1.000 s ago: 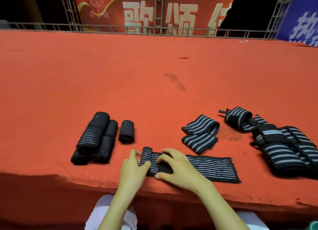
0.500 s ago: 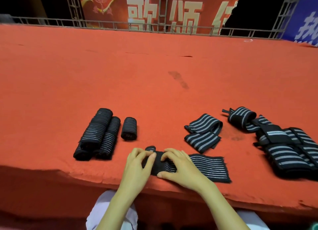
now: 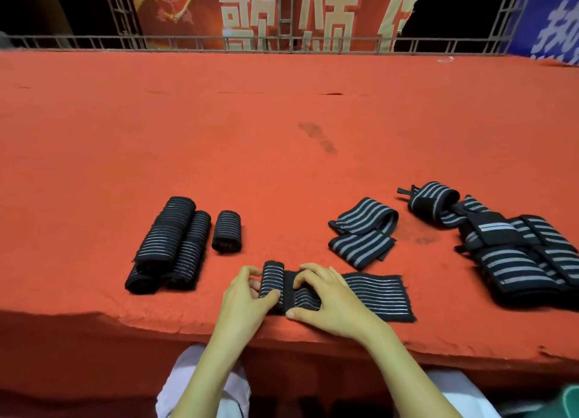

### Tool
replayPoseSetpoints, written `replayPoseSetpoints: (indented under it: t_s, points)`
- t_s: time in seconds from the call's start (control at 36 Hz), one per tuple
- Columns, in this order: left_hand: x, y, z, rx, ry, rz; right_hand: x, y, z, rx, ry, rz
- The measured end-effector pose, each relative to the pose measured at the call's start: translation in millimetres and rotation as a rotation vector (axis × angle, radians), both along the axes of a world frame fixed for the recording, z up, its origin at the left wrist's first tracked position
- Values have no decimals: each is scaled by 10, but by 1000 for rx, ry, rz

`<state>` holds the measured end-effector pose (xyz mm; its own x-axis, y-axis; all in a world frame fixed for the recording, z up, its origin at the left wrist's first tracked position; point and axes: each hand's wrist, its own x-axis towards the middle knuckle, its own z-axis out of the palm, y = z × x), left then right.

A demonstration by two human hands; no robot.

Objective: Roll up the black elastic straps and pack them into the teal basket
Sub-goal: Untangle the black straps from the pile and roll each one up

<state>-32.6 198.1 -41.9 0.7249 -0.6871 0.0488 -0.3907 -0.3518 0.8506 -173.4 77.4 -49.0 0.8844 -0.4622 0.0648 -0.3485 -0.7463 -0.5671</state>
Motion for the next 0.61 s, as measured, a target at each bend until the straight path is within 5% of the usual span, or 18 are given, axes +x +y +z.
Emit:
replayPoseSetpoints:
  t_s: [0.39, 0.61]
  points:
    - [-364, -165, -37, -28, -433, -97, -265, -175, -50, -16, 10, -80]
    - [-416, -238, 37, -71, -312, -270, -290, -198, -62, 25, -35, -74]
